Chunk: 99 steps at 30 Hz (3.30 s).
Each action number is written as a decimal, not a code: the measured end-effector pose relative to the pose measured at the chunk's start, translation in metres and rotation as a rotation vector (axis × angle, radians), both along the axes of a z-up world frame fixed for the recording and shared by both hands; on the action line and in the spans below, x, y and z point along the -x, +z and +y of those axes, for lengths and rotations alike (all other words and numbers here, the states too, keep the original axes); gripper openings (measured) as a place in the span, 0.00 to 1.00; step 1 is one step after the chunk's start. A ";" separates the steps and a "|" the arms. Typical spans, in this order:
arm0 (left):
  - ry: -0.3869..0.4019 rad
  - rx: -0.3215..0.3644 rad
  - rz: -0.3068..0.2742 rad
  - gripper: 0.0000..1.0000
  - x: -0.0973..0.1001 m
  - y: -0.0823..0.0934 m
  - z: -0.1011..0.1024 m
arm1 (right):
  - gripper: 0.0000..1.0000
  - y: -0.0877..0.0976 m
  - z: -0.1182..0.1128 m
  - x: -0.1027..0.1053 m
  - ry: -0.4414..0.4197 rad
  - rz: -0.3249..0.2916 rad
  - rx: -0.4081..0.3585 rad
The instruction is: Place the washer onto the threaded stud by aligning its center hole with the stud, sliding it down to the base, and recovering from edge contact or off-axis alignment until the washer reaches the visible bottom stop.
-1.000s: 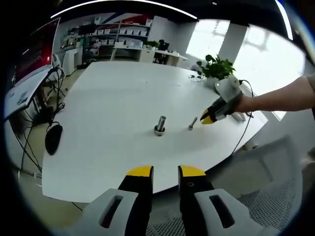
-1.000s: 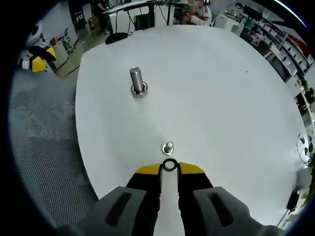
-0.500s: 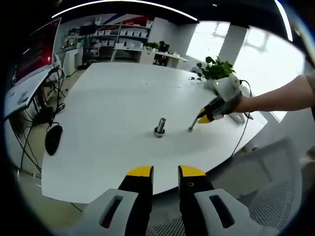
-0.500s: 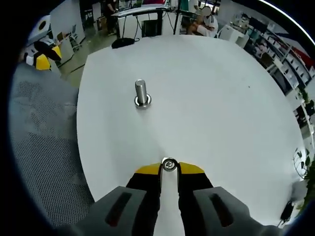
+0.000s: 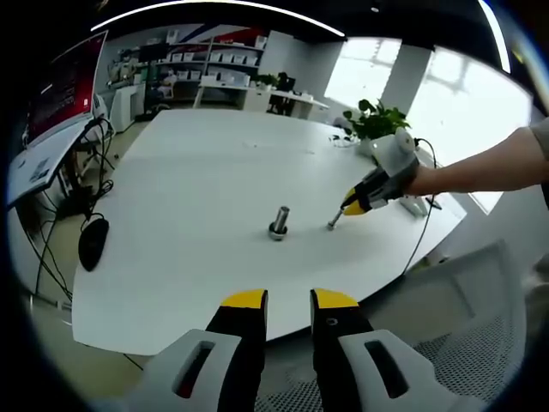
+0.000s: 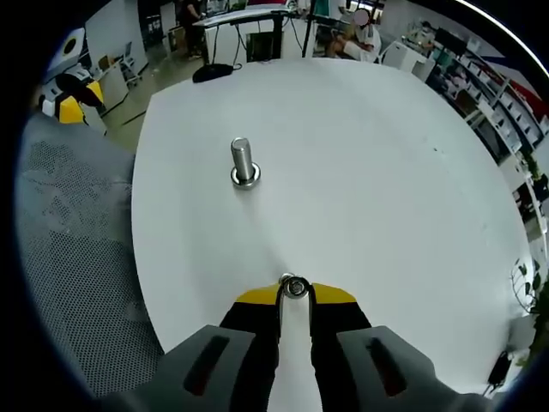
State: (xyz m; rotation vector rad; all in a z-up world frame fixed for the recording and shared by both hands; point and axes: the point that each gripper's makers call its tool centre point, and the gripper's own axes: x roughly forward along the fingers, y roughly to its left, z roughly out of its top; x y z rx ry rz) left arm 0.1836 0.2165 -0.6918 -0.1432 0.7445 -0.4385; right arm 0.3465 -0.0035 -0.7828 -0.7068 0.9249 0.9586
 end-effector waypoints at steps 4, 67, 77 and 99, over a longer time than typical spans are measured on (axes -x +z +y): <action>0.000 -0.002 0.002 0.17 0.000 0.000 0.000 | 0.14 -0.003 0.002 -0.001 0.008 0.001 0.006; -0.003 -0.001 0.018 0.16 0.001 -0.003 0.000 | 0.20 -0.008 -0.050 0.024 -0.243 0.068 -0.162; 0.004 -0.002 0.017 0.16 0.000 -0.002 0.001 | 0.21 0.015 -0.058 0.049 -0.270 0.042 -0.257; 0.000 -0.013 0.027 0.16 0.002 -0.004 0.002 | 0.25 0.104 -0.059 0.083 -0.440 -0.082 -0.589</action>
